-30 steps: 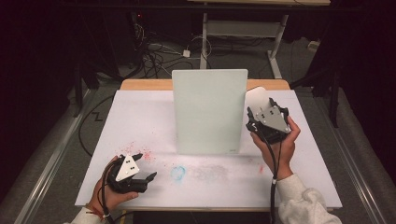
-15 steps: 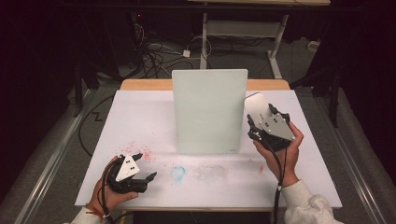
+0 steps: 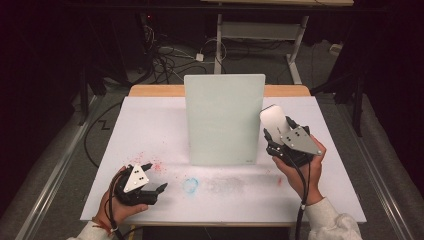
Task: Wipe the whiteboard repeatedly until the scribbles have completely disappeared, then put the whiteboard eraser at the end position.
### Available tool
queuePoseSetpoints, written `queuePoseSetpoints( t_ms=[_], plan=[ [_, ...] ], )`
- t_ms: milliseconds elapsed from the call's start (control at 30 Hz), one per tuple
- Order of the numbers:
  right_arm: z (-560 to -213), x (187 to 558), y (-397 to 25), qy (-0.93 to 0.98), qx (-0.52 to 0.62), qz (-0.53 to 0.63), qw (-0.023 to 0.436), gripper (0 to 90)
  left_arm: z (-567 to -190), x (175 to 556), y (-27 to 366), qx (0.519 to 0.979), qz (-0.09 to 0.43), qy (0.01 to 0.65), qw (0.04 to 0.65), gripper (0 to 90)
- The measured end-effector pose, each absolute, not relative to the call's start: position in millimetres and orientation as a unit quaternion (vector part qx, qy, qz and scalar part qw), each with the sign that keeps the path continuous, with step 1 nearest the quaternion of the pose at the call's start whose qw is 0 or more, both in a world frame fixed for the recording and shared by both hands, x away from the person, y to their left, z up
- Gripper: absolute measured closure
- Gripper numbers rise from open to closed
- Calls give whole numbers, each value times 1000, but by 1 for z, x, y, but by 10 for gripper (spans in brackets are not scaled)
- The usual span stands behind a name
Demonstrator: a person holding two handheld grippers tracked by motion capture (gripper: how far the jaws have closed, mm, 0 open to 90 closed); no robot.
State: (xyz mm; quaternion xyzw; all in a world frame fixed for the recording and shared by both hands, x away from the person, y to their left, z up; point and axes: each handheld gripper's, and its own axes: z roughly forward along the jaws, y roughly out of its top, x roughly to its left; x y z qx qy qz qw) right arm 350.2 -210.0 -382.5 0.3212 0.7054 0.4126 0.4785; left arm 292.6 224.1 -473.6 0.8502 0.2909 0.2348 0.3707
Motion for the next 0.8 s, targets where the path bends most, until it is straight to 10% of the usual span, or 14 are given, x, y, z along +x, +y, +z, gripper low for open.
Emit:
queuePoseSetpoints(
  t_ms=[800],
  plan=[
    [-385, 327, -199, 744, 262, 433, 436, 310, -473, 293, 224, 850, 240, 287, 372, 192]
  ],
)
